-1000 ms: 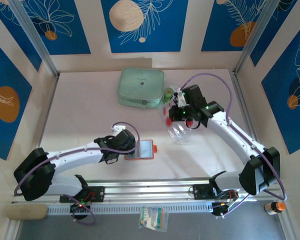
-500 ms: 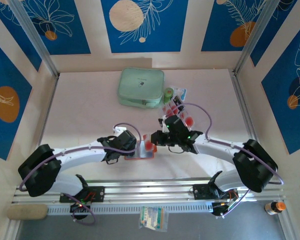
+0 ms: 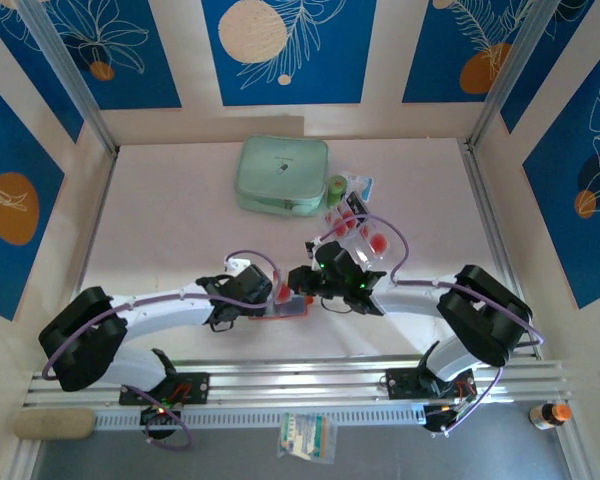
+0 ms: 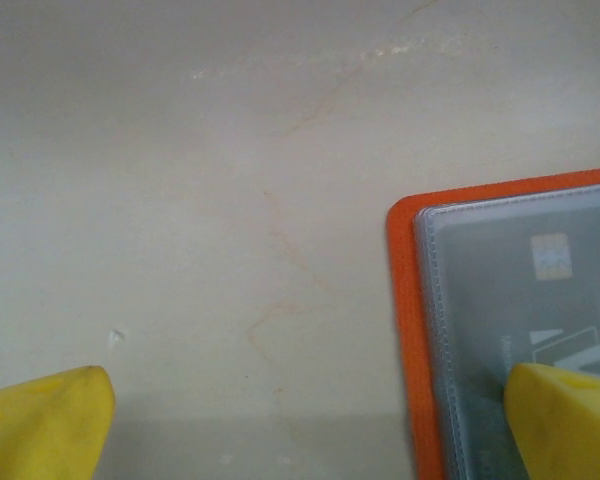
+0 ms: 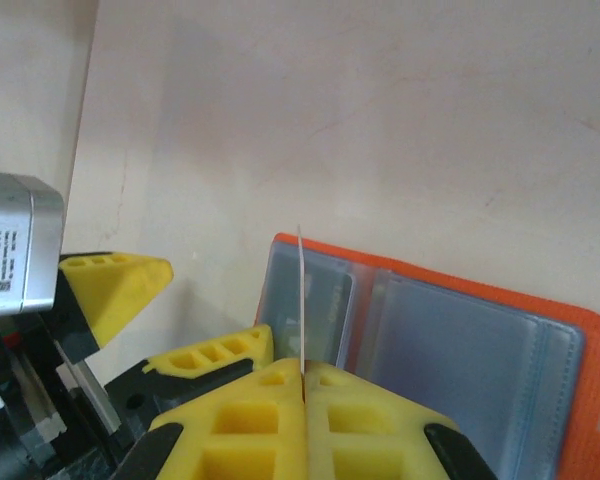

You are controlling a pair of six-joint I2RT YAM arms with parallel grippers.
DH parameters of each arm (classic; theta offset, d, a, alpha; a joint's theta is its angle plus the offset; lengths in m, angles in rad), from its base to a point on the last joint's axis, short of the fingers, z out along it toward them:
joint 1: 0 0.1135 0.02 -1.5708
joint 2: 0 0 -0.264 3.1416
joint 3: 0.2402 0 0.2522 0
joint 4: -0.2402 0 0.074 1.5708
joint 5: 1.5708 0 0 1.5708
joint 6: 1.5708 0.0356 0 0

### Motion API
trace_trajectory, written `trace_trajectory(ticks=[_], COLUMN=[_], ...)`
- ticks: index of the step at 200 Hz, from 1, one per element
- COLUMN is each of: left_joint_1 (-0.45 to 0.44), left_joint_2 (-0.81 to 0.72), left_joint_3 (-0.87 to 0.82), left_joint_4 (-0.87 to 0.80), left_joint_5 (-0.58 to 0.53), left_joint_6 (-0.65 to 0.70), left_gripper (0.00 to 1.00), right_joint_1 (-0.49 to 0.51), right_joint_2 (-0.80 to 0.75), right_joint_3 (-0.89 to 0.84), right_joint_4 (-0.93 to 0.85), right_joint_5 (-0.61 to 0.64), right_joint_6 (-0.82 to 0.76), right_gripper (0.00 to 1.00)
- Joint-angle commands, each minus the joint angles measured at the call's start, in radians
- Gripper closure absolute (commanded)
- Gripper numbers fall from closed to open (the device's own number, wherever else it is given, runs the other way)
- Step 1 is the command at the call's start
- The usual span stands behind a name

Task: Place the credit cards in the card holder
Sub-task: Insert the credit card into the card slot.

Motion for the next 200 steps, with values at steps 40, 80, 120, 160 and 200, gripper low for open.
trace_trajectory(ticks=[40, 80, 120, 160, 200], left_joint_1=[0.007, 0.008, 0.007, 0.008, 0.007], left_joint_2=[0.003, 0.002, -0.002, -0.004, -0.011], left_joint_3=[-0.020, -0.023, -0.026, -0.028, -0.032], left_joint_4=[-0.038, -0.036, -0.033, -0.030, -0.030], left_joint_5=[-0.017, -0.013, -0.012, -0.011, -0.010], left_joint_6=[-0.024, -0.025, -0.024, -0.025, -0.025], left_gripper=[0.00, 0.00, 0.00, 0.00, 0.00], right_joint_1=[0.030, 0.036, 0.038, 0.039, 0.046], right_joint_2=[0.054, 0.077, 0.097, 0.111, 0.118], right_joint_3=[-0.025, -0.027, -0.046, -0.055, -0.068], right_joint_4=[0.094, 0.113, 0.141, 0.158, 0.173], right_joint_5=[0.084, 0.100, 0.108, 0.104, 0.105], right_joint_6=[0.040, 0.054, 0.081, 0.098, 0.105], right_gripper=[1.00, 1.00, 1.00, 1.00, 1.00])
